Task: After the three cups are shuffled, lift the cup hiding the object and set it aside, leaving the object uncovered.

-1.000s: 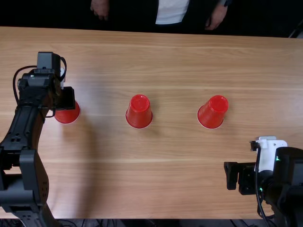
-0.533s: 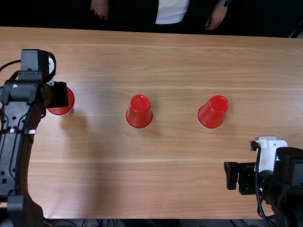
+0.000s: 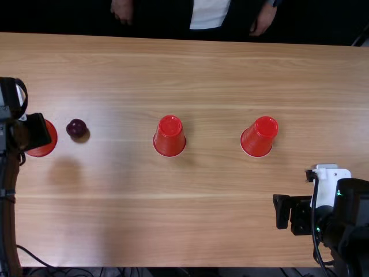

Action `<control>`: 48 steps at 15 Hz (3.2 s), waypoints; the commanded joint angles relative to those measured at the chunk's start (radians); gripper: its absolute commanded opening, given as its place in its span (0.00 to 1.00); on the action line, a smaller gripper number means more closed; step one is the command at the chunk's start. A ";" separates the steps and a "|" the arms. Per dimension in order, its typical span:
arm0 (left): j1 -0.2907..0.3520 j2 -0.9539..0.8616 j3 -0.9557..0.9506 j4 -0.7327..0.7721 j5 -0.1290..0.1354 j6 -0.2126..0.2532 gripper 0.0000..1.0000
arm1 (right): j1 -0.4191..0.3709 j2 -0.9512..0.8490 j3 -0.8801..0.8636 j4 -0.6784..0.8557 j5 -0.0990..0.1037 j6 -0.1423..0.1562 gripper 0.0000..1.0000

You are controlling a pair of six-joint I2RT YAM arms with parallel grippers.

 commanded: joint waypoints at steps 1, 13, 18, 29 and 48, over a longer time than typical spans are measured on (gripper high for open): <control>-0.004 -0.033 -0.054 0.006 -0.066 -0.009 0.00 | 0.015 -0.004 0.000 0.003 -0.009 0.001 1.00; 0.064 -0.003 -0.345 0.200 -0.070 -0.013 0.20 | 0.017 -0.002 0.002 0.003 -0.009 -0.008 1.00; 0.065 0.047 -0.347 0.196 -0.070 -0.015 1.00 | 0.023 -0.002 0.005 0.003 -0.009 -0.007 1.00; 0.073 -0.114 -0.330 0.137 -0.062 -0.015 1.00 | 0.023 -0.012 0.017 -0.012 -0.009 -0.003 1.00; -0.219 -0.640 -0.432 -0.150 0.050 -0.007 1.00 | 0.028 -0.028 -0.044 -0.014 -0.009 0.001 1.00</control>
